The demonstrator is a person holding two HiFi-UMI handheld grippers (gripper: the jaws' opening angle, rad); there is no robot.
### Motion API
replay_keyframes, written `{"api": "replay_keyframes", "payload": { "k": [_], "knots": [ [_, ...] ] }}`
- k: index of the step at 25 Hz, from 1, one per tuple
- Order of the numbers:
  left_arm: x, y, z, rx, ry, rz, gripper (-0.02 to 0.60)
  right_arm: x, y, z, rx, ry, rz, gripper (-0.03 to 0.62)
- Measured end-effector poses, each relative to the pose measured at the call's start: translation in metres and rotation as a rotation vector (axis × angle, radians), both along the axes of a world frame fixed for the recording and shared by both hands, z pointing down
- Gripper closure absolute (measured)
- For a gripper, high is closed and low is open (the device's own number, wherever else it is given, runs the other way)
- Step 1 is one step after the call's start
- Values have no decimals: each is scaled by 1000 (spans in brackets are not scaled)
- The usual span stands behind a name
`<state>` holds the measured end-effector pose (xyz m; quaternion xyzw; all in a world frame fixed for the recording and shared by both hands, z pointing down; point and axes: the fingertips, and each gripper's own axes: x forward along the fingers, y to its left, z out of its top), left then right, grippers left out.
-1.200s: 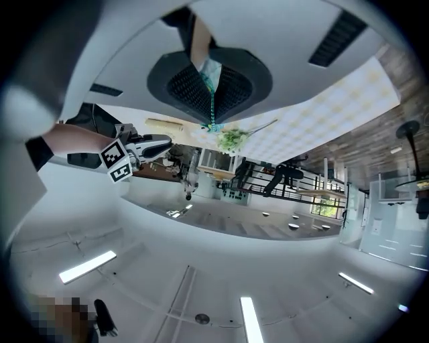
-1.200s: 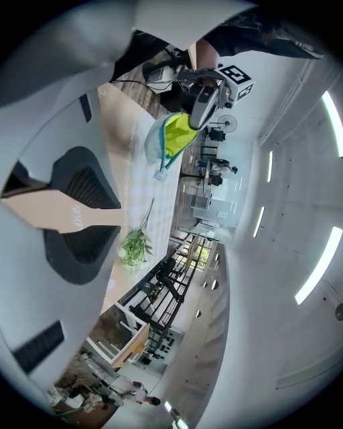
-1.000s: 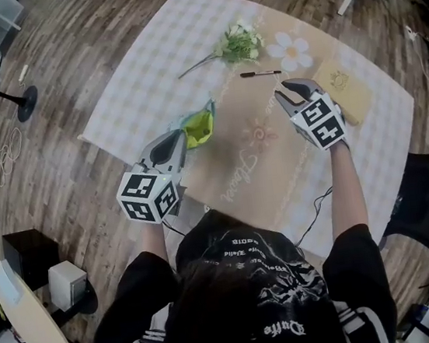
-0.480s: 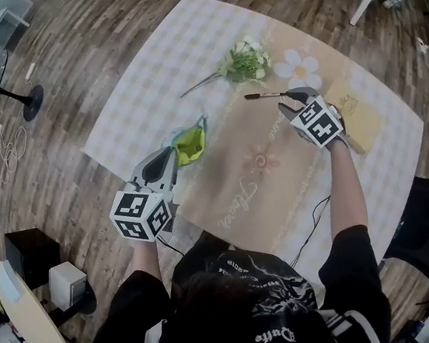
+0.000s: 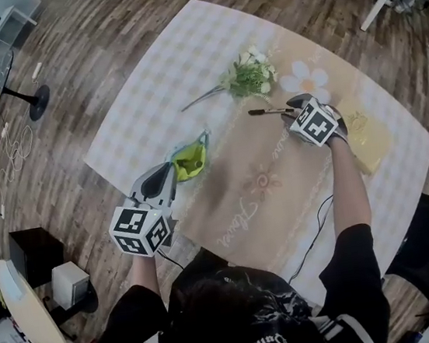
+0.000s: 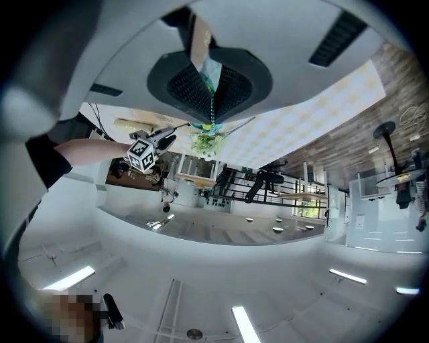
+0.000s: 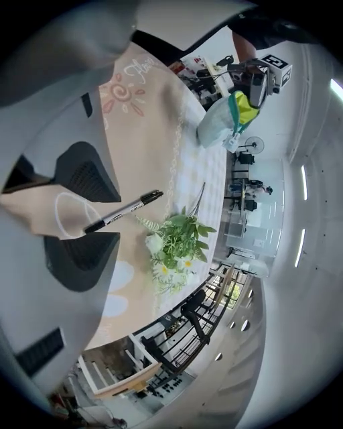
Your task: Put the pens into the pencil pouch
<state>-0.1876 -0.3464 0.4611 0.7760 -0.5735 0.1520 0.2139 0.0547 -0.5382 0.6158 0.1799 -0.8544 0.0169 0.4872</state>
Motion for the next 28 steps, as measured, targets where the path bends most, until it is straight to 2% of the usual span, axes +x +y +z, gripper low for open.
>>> {"api": "replay_keyframes", "payload": {
  "k": [6,12,14,16,20,28],
  "knots": [
    [-5,-4,3,-4,-13,-25,552,-1,-15,20,-35,-8,-12,447],
    [-9,0,4,-11,-21,-52,551,2,-12,35,-127,-52,-9,442],
    [-10,0,3,-8,-22,-59,551,1,-12,35,-157,-77,0,477],
    [-9,1,3,-7,-21,-60,552,0,-11,36,-174,-90,15,484],
    [-4,6,2,-3,-23,-51,551,0,-11,35,-145,-70,30,546],
    [-11,20,-1,8,-24,-75,552,-1,6,32,-83,-28,-4,548]
  ]
}}
